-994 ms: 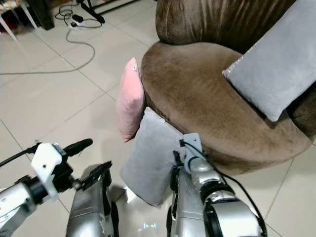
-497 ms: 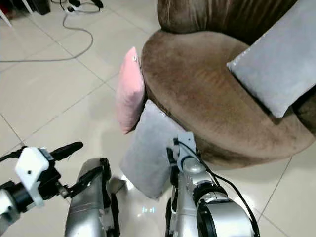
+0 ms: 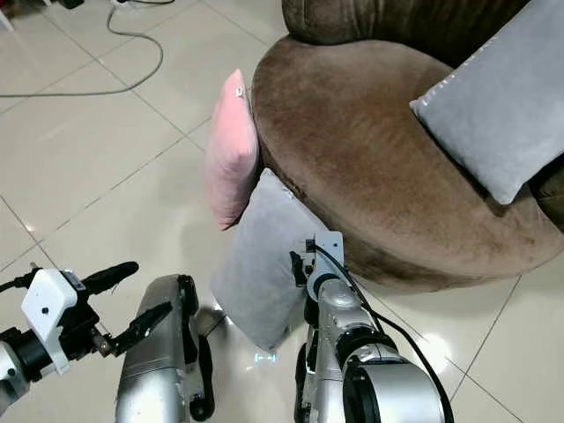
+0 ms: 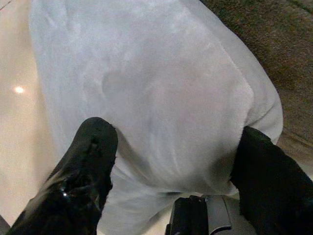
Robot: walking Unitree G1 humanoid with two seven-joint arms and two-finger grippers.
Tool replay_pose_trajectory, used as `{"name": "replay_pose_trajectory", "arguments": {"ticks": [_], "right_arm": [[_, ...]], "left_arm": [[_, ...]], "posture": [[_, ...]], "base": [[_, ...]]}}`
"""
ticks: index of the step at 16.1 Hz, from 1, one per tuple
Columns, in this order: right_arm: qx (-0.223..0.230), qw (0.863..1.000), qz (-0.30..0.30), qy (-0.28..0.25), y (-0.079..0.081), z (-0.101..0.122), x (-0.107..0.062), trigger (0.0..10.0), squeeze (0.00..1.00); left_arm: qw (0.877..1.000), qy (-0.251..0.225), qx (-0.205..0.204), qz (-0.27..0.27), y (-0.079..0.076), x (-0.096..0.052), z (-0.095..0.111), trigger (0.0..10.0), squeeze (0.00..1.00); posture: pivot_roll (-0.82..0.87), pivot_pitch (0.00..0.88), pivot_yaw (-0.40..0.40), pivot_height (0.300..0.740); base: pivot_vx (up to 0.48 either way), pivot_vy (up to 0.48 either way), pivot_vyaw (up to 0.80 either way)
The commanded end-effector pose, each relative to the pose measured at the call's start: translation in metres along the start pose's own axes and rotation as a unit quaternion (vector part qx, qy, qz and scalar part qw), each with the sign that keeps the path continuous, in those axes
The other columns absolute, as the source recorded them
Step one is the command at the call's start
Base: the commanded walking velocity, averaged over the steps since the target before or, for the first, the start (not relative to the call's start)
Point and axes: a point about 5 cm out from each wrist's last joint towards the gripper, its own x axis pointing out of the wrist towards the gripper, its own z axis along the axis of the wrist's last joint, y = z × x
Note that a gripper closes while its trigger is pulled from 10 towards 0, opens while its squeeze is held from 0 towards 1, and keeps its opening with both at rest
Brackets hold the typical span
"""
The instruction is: Move the pillow to the sofa from floor
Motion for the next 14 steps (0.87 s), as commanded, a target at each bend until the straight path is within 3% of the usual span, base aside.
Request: {"name": "replay_pose_trajectory", "arguments": {"ticks": [1,14], "right_arm": [[0.002,1.000,0.007,0.023,0.0019,-0.0145,-0.0031,0.0,0.00],[0.004,1.000,0.006,0.017,0.0045,-0.0131,-0.0027,0.0,0.00]], "left_arm": [[1.000,0.008,0.000,0.003,0.0017,-0.0035,-0.0036,10.0,0.00],[1.000,-0.006,0.010,0.003,-0.0002,-0.0044,0.0028,10.0,0.00]], "posture": [[0.35,0.336,-0.013,0.542],[0.35,0.332,-0.010,0.542]], "base": [[0.000,0.000,0.00],[0.000,0.000,0.00]]}}
